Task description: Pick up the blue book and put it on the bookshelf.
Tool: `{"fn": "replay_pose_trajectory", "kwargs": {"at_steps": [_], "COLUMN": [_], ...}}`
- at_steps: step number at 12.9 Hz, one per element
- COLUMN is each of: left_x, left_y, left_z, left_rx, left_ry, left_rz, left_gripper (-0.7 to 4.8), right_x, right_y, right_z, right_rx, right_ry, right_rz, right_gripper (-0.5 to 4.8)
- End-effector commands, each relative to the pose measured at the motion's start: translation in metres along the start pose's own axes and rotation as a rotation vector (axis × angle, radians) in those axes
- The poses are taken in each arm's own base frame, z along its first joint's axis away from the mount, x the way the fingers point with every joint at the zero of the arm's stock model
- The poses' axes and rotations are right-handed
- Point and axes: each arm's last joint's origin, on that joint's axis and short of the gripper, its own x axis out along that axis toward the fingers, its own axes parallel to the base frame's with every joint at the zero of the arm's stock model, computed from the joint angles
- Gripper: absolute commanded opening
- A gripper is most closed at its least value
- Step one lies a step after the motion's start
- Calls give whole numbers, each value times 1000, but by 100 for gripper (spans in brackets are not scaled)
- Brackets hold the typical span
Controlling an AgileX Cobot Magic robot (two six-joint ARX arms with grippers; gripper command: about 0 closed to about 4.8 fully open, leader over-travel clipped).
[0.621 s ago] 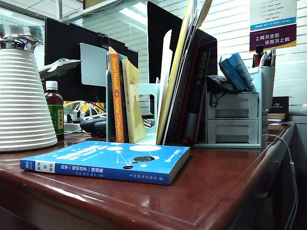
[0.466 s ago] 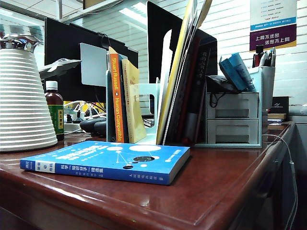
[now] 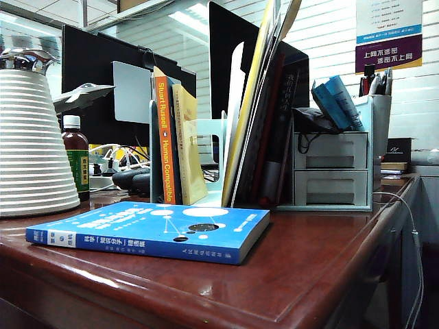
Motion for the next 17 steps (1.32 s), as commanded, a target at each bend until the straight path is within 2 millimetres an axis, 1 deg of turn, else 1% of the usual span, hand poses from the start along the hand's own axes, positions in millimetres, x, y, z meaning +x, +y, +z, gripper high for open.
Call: {"fn": "replay_pose_trajectory", "kwargs": {"at_steps": [1,2,3,4,5,6,7,8,9,10,11,12,13,14,17], "left_x": [21,37,51,61,74,88,106,117,125,134,139,143,146,149,158], "left_y": [-13,-19,-22,-23,-25,-25,-25,-25,-26,-25,-24,-24,-25,-24,-21], "left_z": [29,31,29,26,21,15,6,-1,-8,-16,-23,-29,-36,-42,-60], "left_rx": [-144,-205,-254,-276,-282,-288,-297,-303,-306,-312,-313,-313,-313,-313,-320], "left_ry": [77,124,189,250,330,397,487,530,551,567,582,598,623,642,685], "left_rz": [-105,-199,-248,-266,-272,-253,-240,-246,-263,-279,-273,-272,-266,-258,-261], "left_gripper": [-6,-6,-6,-6,-6,-6,-6,-6,-6,-3,45,117,187,215,220], "right_x": [47,71,86,98,111,124,135,140,145,150,155,160,164,168,176], "right_y": [19,26,32,39,47,58,74,84,90,99,104,105,106,108,109], "right_z": [66,72,70,64,52,35,14,0,-11,-27,-41,-53,-65,-78,-109], "right_rx": [78,146,189,224,254,316,386,390,394,398,430,451,467,475,488], "right_ry": [76,169,244,316,400,515,652,721,771,839,910,967,1020,1066,1165], "right_rz": [229,372,481,568,636,690,730,754,762,768,759,761,767,756,714], "right_gripper": [-6,-6,-6,-6,-6,-6,-6,-6,-6,-6,1,89,245,313,316]}}
